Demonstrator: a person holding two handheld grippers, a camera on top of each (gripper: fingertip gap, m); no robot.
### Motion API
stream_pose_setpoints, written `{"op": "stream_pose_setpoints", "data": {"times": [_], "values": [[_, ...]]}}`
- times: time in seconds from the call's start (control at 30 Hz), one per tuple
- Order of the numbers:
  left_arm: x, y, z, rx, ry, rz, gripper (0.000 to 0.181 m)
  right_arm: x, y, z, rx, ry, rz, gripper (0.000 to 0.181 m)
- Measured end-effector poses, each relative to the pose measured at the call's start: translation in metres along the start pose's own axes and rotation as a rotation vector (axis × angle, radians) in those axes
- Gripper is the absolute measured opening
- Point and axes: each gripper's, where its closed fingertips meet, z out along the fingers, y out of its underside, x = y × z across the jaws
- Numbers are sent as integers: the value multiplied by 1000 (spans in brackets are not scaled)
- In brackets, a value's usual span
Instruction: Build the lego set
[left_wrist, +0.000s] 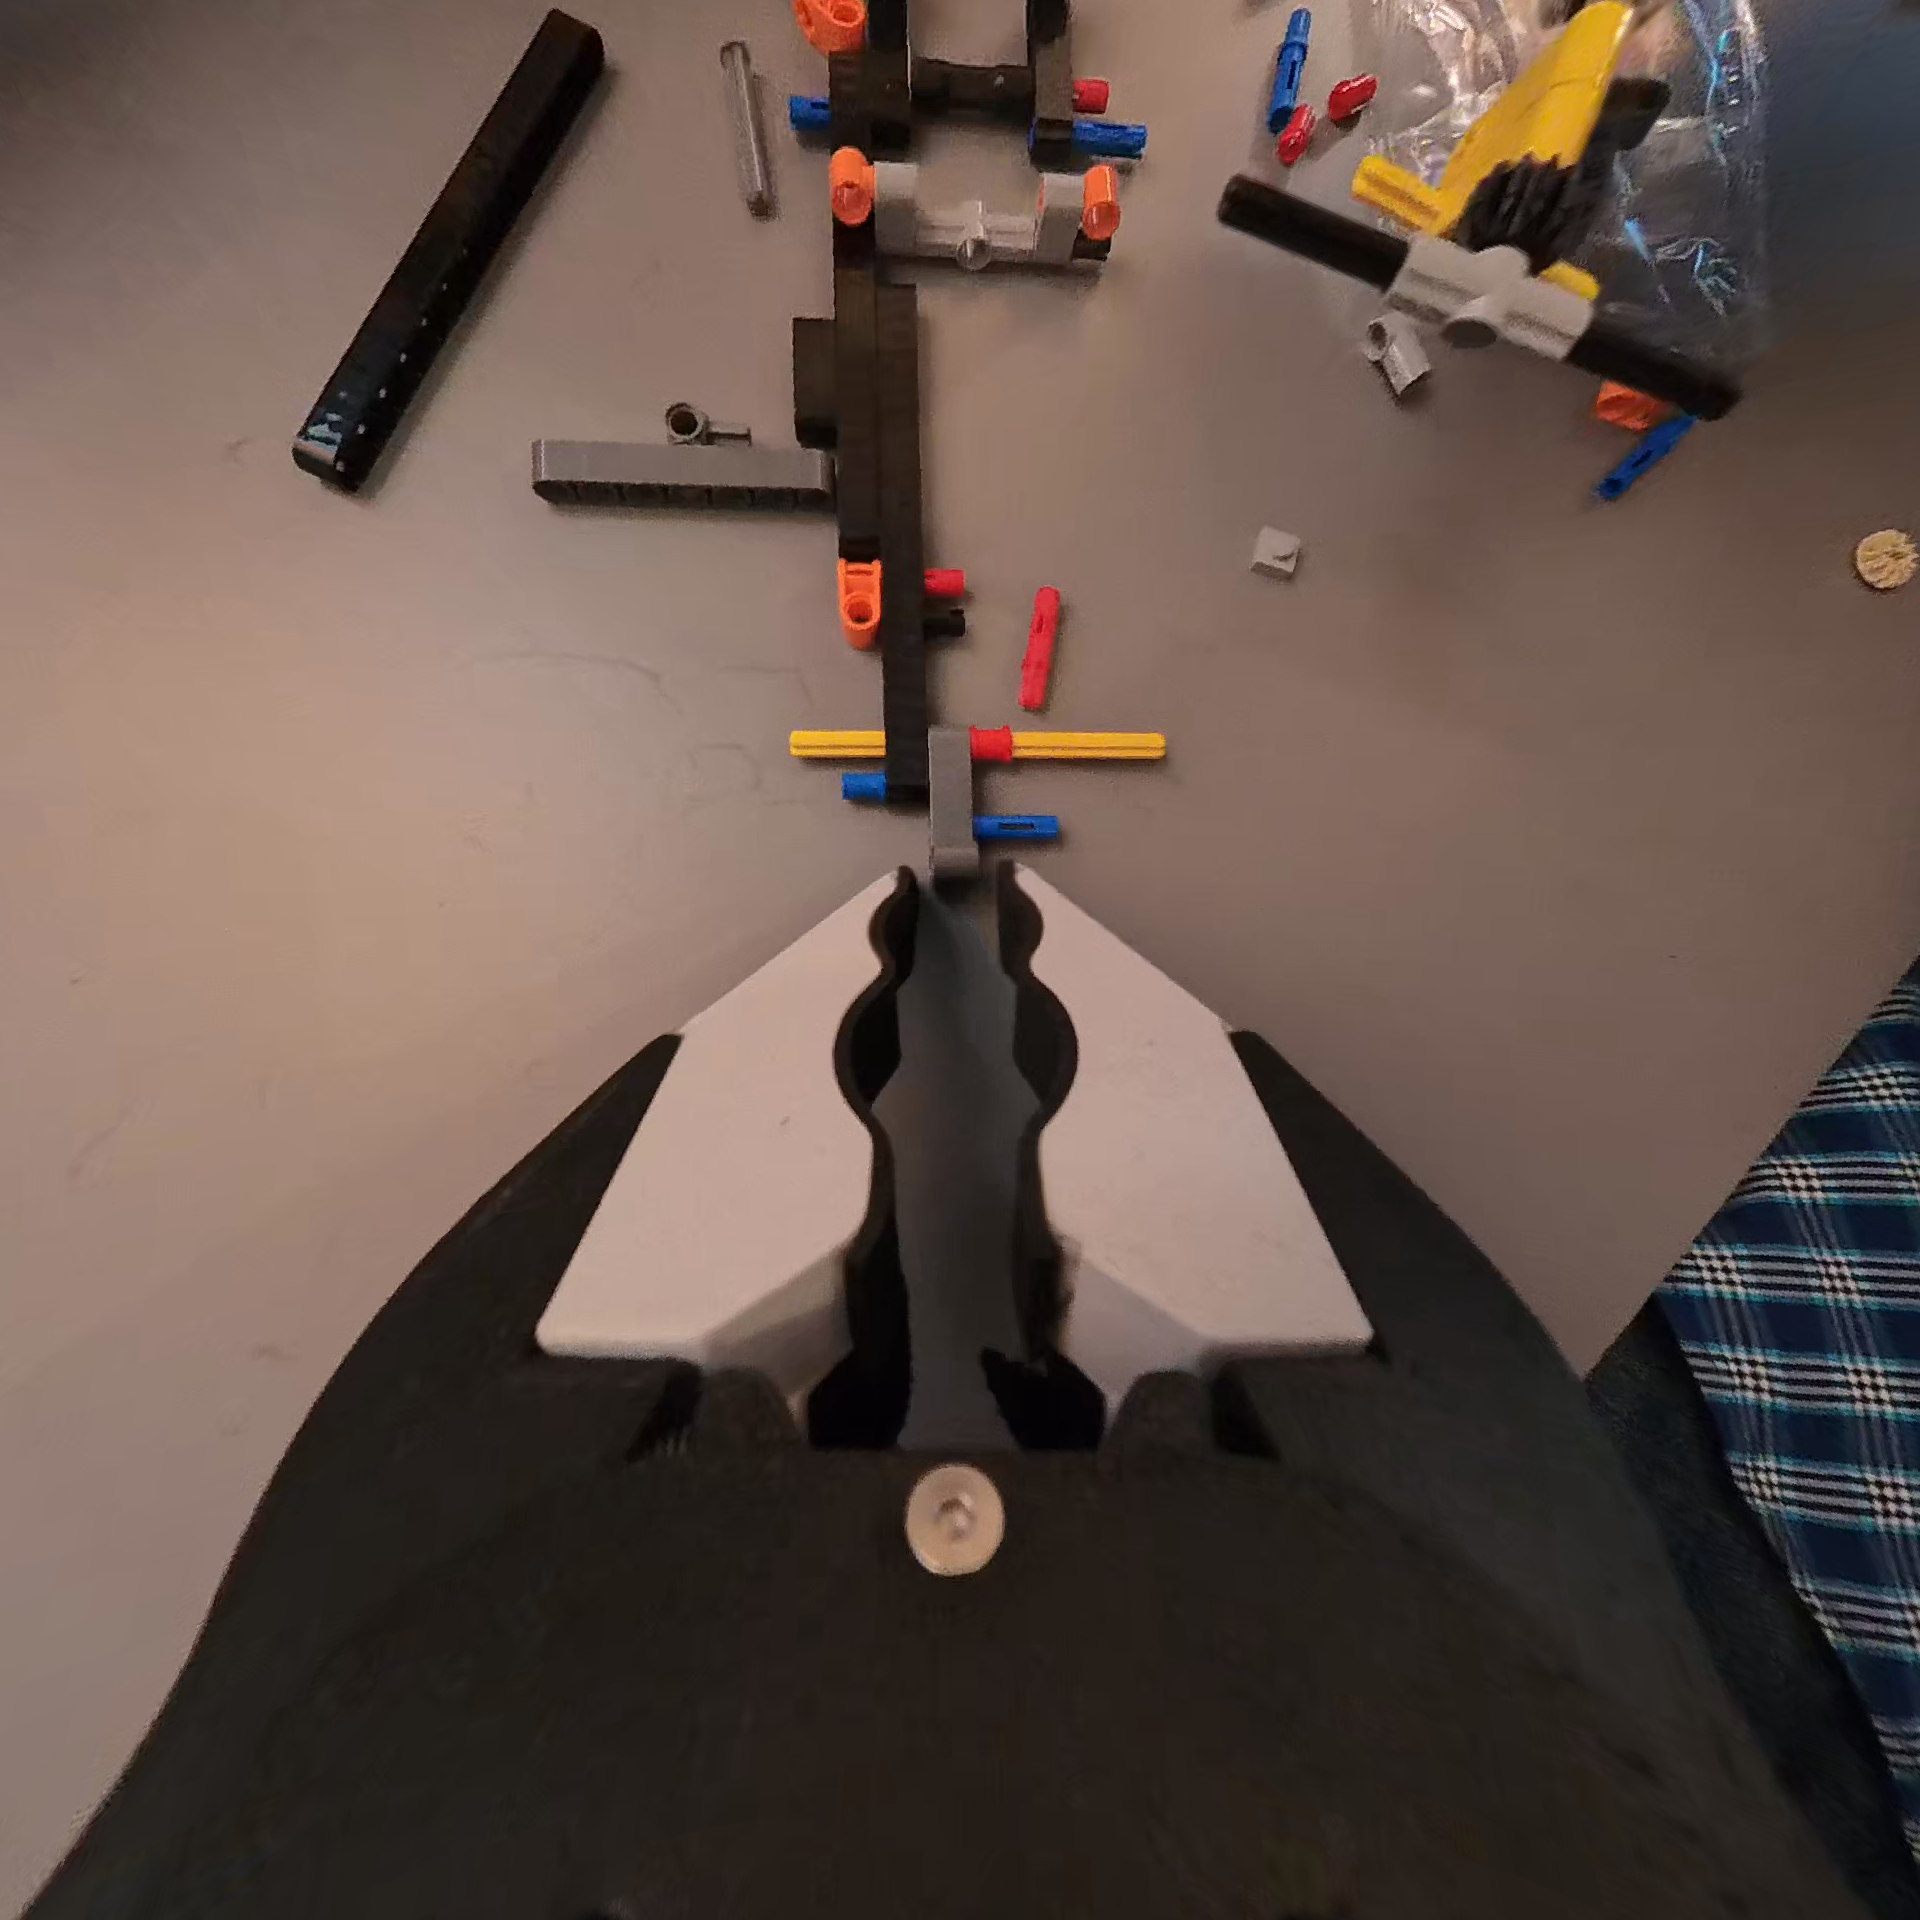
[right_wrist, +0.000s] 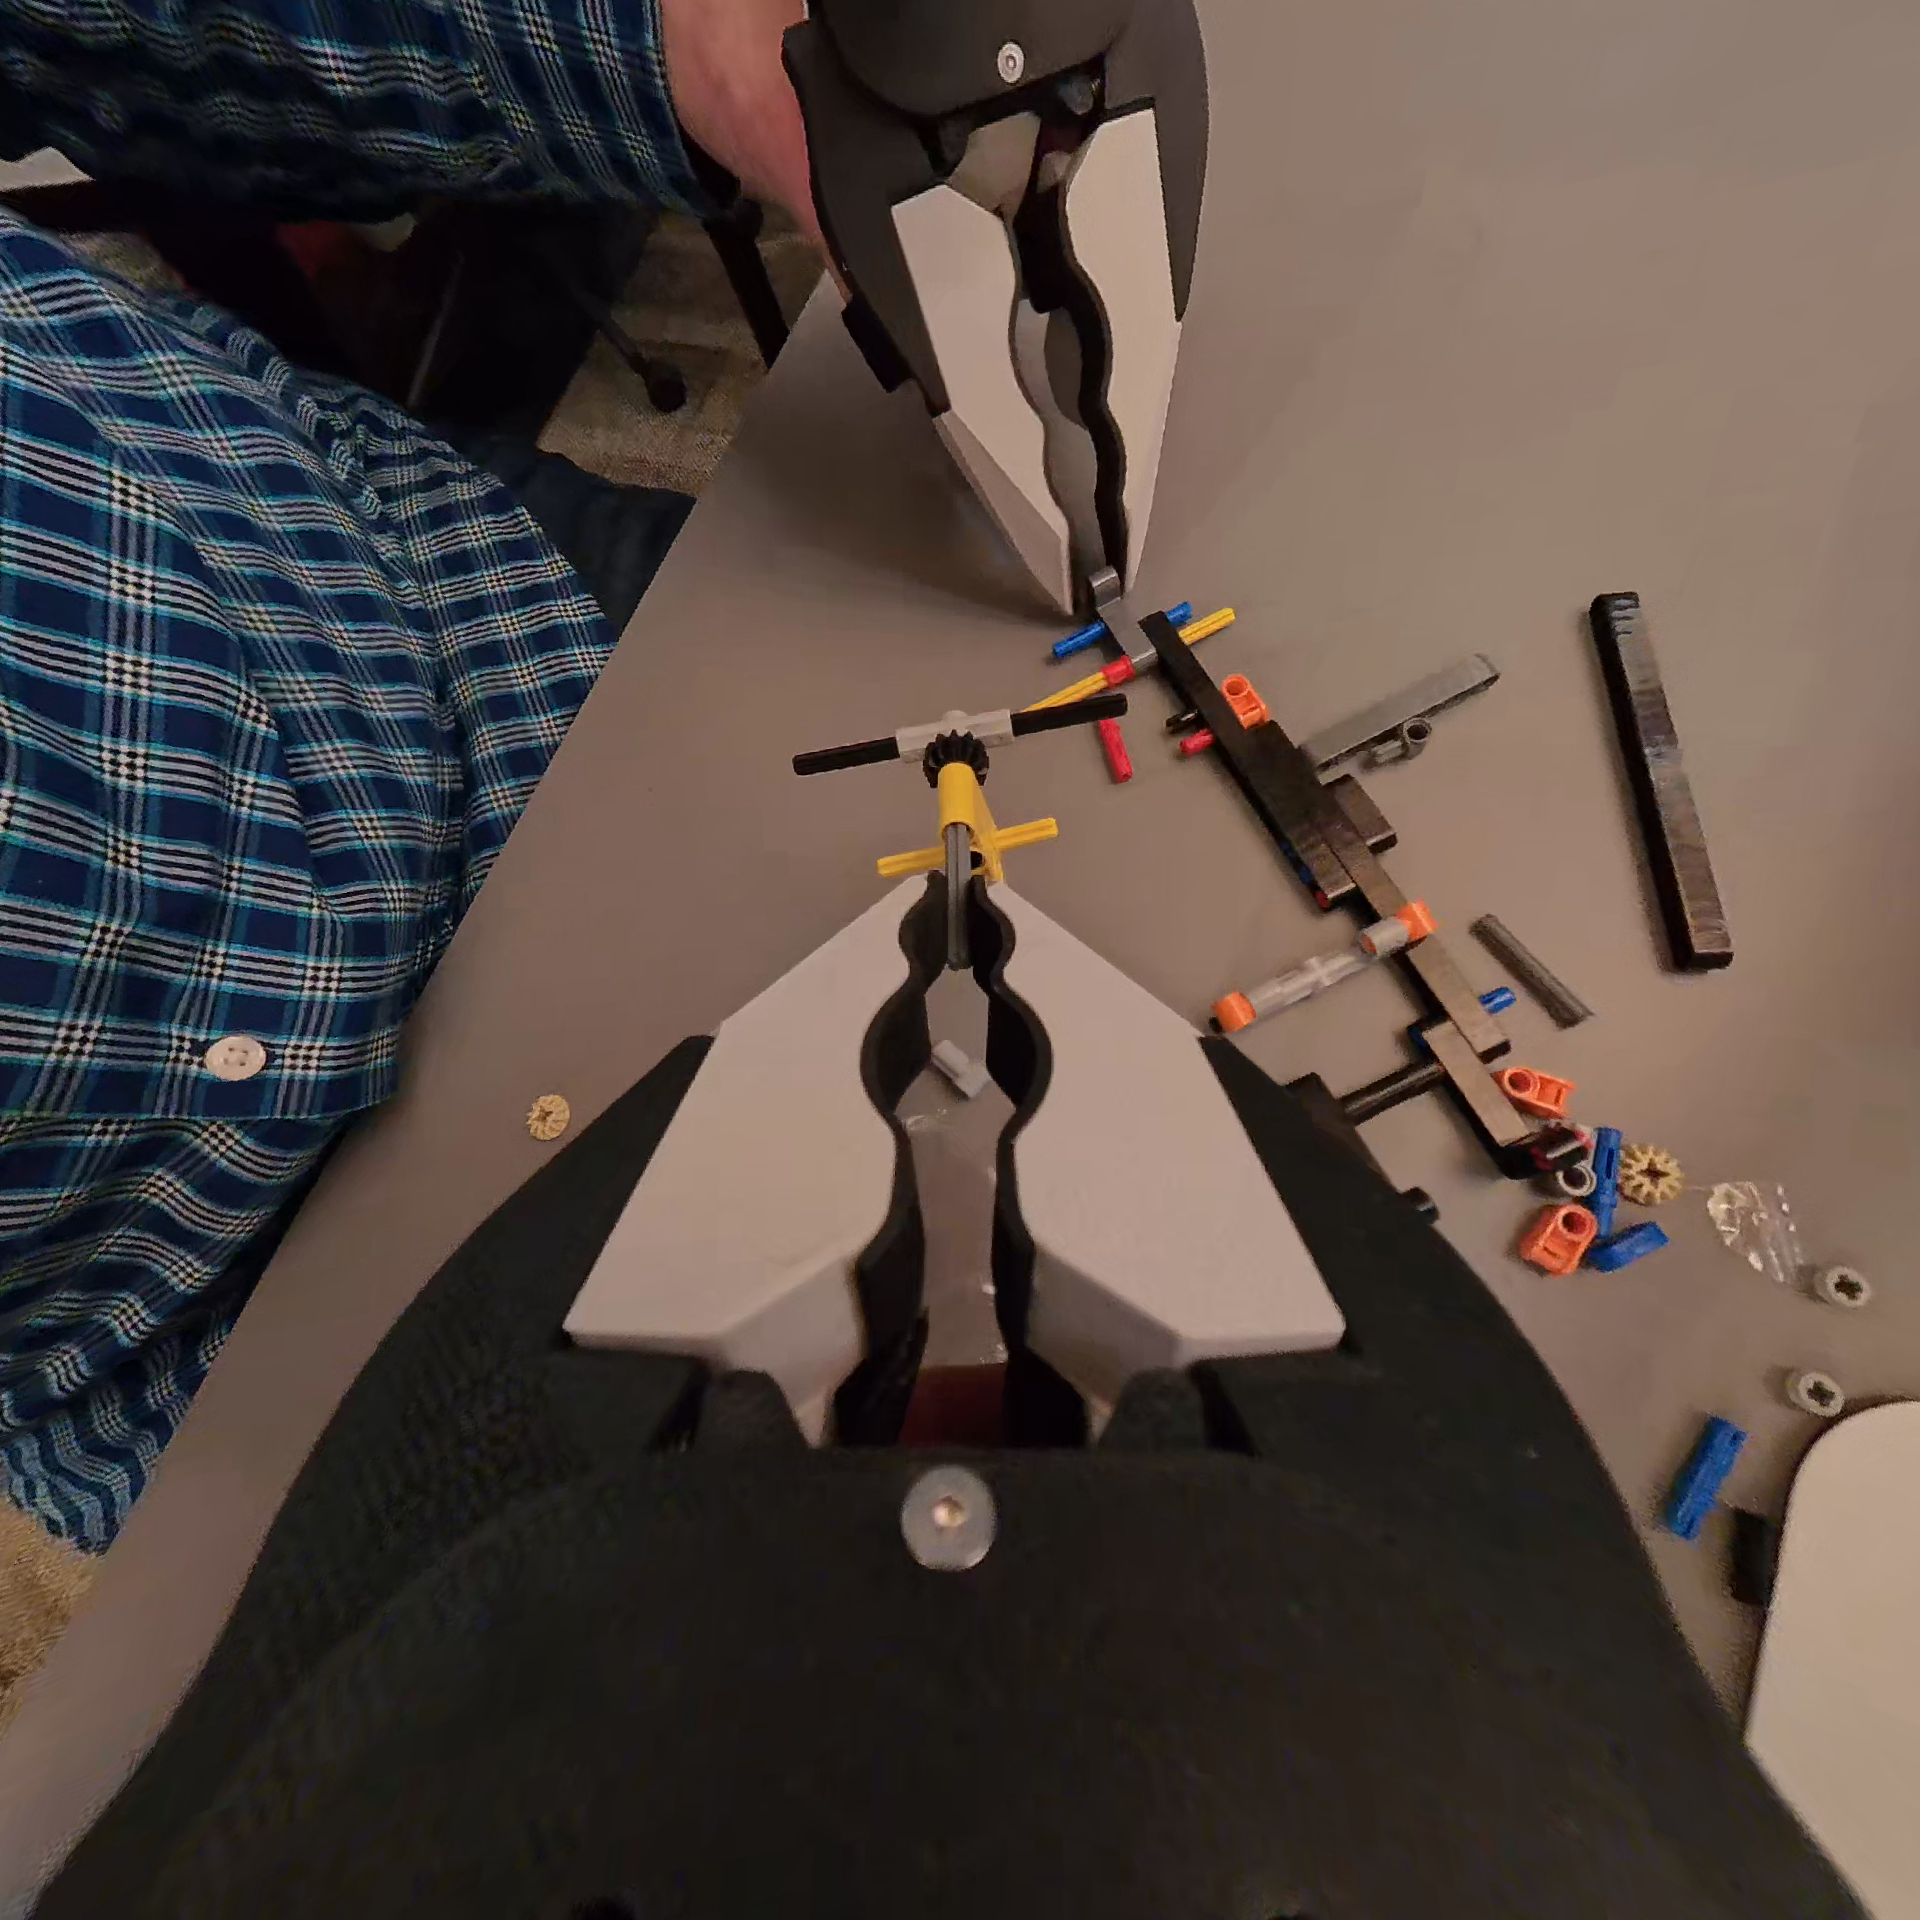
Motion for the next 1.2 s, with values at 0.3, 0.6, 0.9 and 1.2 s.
{"op": "stream_pose_setpoints", "data": {"times": [0.3, 0.6, 0.9, 1.2], "values": [[2, -2, -5, 28, -6, 6, 33, 5, -3, 13, -97, -60, -84, 2], [-2, -4, 2, -8, -6, 64, 38, 21, 4, 34, -245, -92, -126, 2], [-1, -3, 3, -14, 9, 79, 6, 25, 7, 45, -299, -118, -135, 1], [0, -1, -7, -15, 2, 75, 5, 25, -1, 56, -364, -144, -157, 2]]}}
